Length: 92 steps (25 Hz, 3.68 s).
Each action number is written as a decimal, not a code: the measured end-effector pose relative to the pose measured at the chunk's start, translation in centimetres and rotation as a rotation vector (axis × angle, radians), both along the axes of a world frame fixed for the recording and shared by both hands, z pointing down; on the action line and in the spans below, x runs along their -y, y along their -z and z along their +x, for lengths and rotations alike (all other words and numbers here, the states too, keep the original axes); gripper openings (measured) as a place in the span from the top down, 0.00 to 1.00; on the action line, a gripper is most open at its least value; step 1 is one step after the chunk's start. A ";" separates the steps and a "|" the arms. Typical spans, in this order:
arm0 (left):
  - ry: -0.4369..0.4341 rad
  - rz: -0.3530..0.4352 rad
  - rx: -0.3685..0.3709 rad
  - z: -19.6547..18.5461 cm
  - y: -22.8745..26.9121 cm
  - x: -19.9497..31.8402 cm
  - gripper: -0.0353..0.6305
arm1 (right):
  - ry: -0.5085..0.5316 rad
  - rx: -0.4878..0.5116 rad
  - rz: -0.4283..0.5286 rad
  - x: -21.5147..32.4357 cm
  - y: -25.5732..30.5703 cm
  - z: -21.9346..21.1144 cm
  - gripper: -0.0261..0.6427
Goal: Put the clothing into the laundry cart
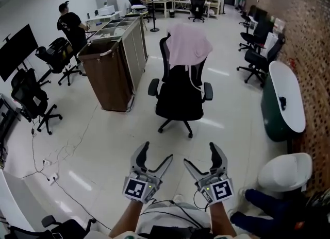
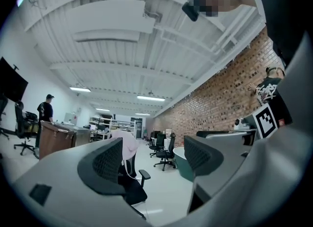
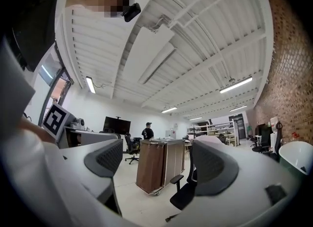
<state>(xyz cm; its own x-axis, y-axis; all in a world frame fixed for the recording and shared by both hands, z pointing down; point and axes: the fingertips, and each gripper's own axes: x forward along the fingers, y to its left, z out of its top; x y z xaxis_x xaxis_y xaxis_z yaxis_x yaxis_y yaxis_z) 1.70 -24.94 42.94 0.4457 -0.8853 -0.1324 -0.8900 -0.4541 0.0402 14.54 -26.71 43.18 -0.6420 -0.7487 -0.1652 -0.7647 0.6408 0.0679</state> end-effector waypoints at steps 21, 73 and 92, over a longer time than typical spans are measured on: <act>0.056 0.010 0.057 -7.9 -1.0 27.2 0.39 | -0.005 0.035 -0.099 27.0 -3.0 -6.0 0.27; -0.119 0.054 0.068 -22.5 0.1 87.2 0.39 | -0.087 0.098 -0.066 85.6 -1.5 -20.1 0.28; -0.186 0.009 0.026 -28.1 -0.9 92.7 0.39 | -0.471 -0.669 -0.186 109.9 -2.7 -6.1 0.09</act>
<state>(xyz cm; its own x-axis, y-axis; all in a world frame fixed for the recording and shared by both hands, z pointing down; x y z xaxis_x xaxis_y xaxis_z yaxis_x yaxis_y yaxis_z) -26.38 -117.67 43.81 0.6054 -0.7858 -0.1265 -0.7911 -0.6116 0.0130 8.46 -136.60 45.86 -0.1745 -0.9405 0.2917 -0.7910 0.3103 0.5273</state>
